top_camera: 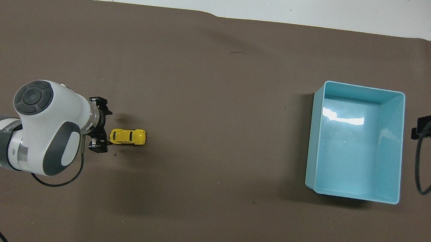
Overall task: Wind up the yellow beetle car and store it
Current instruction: 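Release the car from the left gripper so it rolls toward the bin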
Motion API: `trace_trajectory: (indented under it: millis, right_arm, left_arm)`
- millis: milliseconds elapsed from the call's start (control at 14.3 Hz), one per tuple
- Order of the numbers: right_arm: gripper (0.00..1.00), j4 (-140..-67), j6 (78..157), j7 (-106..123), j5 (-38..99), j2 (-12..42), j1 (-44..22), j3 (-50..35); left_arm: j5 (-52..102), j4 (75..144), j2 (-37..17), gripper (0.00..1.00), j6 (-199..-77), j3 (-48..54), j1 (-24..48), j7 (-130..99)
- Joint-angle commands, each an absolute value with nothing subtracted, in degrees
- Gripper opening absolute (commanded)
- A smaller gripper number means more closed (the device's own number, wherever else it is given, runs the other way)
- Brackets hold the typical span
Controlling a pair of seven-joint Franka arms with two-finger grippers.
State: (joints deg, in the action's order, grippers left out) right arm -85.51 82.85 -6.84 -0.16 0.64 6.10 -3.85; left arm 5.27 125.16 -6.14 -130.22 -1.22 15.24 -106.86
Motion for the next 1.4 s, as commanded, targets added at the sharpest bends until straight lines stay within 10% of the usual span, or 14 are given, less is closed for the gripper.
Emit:
trace_trajectory:
  millis: [0,1332]
  right_arm:
    - [1.0,-85.96,82.88,-5.63,0.26,0.0,6.5,-4.13]
    - [1.0,-87.62,87.27,-2.72,1.4,0.0,5.89,-4.22]
  left_arm:
    - [4.39,123.4,-6.77,1.0,-127.88,-0.88,14.33,-106.35]
    - [4.39,115.58,-6.86,1.0,-127.79,-0.88,10.11,-106.17]
